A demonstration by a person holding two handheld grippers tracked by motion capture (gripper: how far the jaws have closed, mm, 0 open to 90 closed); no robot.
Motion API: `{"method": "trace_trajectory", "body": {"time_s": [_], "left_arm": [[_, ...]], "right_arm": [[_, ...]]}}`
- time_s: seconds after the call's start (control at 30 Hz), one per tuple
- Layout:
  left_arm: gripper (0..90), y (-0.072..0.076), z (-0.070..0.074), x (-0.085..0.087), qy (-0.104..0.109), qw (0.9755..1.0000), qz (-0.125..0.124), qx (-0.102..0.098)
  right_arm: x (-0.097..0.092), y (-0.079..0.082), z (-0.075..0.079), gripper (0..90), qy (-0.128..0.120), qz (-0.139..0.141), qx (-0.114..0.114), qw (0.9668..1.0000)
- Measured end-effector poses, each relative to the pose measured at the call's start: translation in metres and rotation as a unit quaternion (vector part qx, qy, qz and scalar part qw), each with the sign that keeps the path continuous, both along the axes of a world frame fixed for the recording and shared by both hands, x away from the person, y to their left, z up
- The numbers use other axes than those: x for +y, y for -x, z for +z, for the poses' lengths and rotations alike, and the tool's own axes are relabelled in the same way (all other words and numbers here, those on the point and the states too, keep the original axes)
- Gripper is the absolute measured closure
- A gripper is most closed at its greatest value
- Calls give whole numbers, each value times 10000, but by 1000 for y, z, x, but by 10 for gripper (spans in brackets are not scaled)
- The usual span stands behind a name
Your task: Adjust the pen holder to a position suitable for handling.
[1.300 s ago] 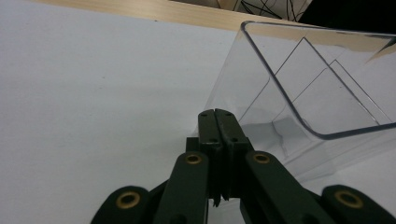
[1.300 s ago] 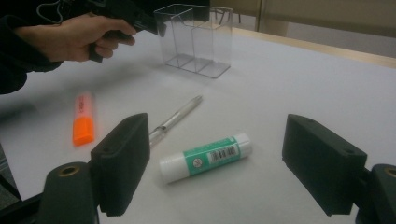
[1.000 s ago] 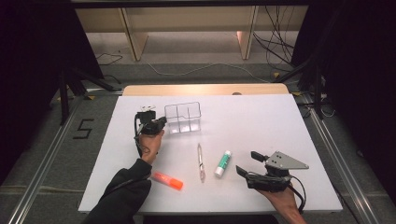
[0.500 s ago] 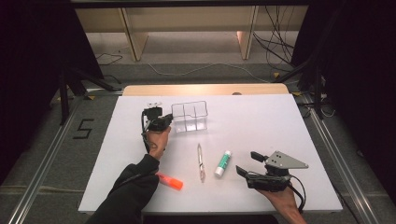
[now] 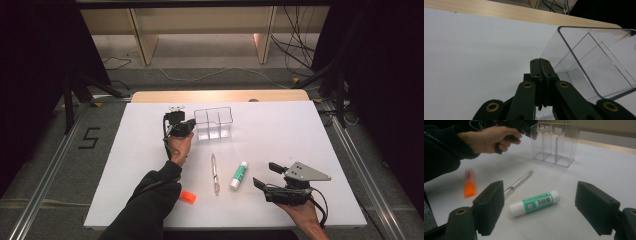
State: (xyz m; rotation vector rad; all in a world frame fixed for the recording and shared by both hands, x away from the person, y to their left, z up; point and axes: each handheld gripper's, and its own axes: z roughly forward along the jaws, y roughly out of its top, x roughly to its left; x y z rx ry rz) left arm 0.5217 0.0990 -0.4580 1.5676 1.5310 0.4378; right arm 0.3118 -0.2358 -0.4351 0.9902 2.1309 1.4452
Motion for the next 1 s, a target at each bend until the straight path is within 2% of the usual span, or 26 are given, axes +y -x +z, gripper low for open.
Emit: {"method": "trace_trajectory", "body": {"time_s": [0.27, 0.53, 0.73, 0.83, 0.87, 0.93, 1.0], "left_arm": [[893, -7, 2, -15, 37, 10000, 13, -1], [892, -11, 4, -17, 24, 10000, 12, -16], [864, -5, 12, -5, 9, 10000, 38, -74], [835, 4, 18, 9, -97, 9998, -108, -140], [809, 8, 20, 14, -73, 9998, -94, -182], [765, 18, 27, 29, 38, 9993, -343, -120], [734, 21, 29, 33, 51, 9991, -390, -129]], "right_arm": [[0, 0, 0, 244, -16, 3, 5, 10000], [-1, 1, 1, 244, -12, 11, 1, 10000], [-1, 1, 1, 244, -21, -6, 12, 10000], [-2, 2, 1, 244, -27, -16, 5, 10000], [-2, 2, 1, 244, -26, -30, 16, 10000], [-2, 1, 1, 244, -19, -29, 19, 10000], [-1, 1, 1, 244, -4, -32, 13, 10000]]}}
